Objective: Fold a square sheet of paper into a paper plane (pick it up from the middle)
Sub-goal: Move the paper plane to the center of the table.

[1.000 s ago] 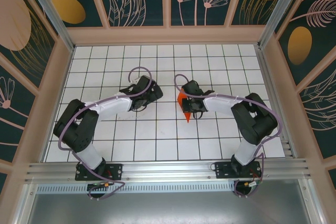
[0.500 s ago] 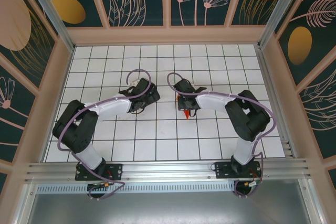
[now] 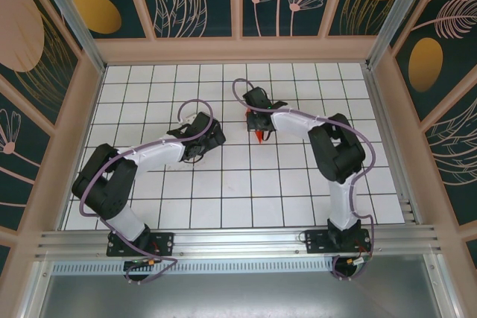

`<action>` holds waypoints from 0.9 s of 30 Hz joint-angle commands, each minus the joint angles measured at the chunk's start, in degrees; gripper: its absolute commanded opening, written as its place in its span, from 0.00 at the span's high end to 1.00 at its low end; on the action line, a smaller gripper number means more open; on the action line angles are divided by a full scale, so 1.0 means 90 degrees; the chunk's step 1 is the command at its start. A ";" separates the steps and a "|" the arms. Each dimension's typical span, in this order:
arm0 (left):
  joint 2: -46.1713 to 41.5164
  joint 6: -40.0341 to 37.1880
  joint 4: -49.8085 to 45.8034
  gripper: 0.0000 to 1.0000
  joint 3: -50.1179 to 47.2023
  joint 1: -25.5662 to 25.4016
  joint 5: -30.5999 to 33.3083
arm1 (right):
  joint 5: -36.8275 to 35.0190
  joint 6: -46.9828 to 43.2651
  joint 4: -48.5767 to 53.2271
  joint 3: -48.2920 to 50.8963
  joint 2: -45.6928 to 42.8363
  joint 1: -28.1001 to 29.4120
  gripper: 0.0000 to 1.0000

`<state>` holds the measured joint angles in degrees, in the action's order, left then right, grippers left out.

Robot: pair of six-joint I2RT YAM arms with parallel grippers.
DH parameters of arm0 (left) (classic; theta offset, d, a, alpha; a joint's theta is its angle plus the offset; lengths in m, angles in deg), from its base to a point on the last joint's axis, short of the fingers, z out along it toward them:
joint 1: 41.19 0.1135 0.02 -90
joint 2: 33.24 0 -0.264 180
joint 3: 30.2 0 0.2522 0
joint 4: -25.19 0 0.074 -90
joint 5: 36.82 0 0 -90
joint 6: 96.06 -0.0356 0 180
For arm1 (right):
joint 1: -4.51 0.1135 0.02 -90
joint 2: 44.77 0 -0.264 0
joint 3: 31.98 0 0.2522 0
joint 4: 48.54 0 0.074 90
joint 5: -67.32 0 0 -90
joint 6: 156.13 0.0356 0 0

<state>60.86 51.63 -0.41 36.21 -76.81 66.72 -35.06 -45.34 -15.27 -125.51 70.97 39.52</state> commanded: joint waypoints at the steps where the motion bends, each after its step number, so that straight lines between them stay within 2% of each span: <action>1: -0.0076 -0.0038 -0.0081 0.01 -0.0058 0.0043 -0.0001 | 0.0159 -0.0308 0.0055 -0.0466 0.0318 -0.0066 0.92; 12: -0.0012 -0.0050 -0.0023 0.02 -0.0072 0.0050 -0.0089 | 0.0181 -0.0027 0.0244 -0.0561 0.0803 -0.0084 0.84; 21: -0.0036 -0.0055 -0.0054 0.01 -0.0050 0.0057 -0.0059 | 0.0123 0.0244 0.0325 -0.0517 0.0868 -0.0035 0.82; 24: -0.0037 -0.0117 -0.0107 0.01 0.0113 0.0065 0.0034 | 0.0017 0.0313 0.0535 -0.0805 0.0626 -0.0023 0.75; 27: -0.0055 -0.0222 -0.0242 0.01 0.0303 0.0085 0.0251 | 0.0013 0.0388 0.0705 -0.1071 0.0241 -0.0030 0.62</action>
<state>60.86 51.17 -0.78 36.69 -76.54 66.35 -33.77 -43.28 -12.21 -132.05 76.87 38.99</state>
